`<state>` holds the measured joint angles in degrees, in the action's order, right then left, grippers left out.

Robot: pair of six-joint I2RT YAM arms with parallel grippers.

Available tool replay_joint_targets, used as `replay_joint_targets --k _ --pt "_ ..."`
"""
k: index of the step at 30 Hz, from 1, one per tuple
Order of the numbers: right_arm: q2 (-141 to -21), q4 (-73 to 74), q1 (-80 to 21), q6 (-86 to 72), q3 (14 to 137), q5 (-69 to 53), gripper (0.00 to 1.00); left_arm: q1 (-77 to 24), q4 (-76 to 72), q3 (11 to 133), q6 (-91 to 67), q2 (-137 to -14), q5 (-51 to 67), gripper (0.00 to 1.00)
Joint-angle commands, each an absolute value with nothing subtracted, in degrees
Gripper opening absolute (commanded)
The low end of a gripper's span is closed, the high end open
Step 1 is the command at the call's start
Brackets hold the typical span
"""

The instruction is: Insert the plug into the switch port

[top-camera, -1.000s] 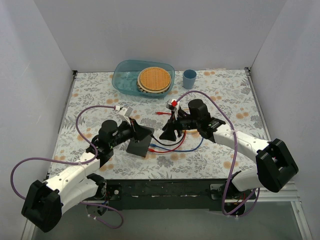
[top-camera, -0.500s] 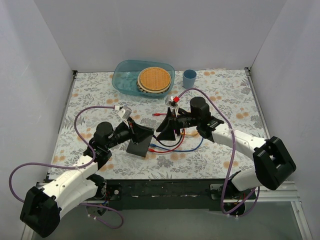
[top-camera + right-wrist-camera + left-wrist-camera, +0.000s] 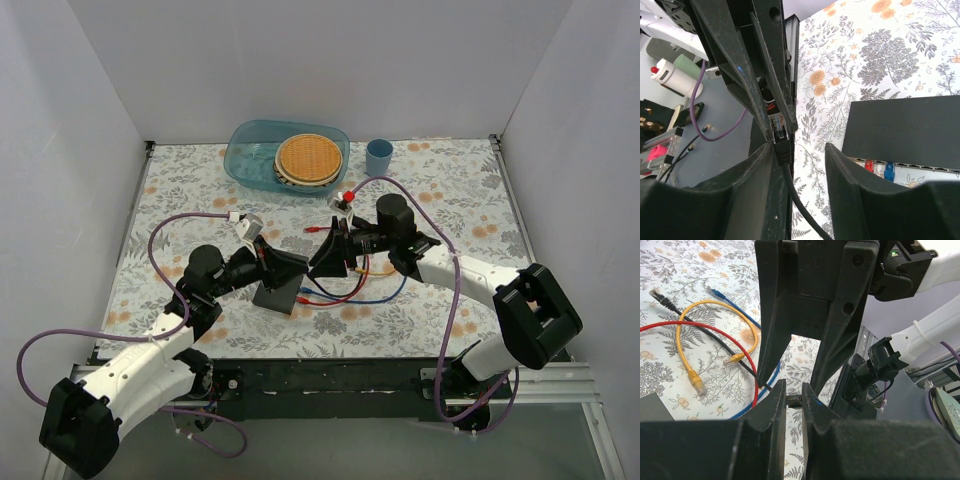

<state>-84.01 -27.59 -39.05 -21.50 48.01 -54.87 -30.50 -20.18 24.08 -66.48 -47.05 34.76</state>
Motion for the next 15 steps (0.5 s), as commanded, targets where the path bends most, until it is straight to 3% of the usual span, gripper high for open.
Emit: replay_joint_targets --k 1,8,15 --pt "-84.7 -35.2 -38.8 -25.0 49.1 -57.7 0.51 -30.7 -22.0 25.6 -66.7 -45.3 36.3 0.00" --pt "-85.3 -37.3 -38.8 -26.3 48.8 -60.0 0.39 -30.7 -22.0 25.6 -66.7 -45.4 35.4 0.00" --pt "-84.6 -37.0 -38.9 -25.5 47.2 -61.6 0.38 -30.7 -21.8 25.2 -66.9 -44.4 33.7 0.00"
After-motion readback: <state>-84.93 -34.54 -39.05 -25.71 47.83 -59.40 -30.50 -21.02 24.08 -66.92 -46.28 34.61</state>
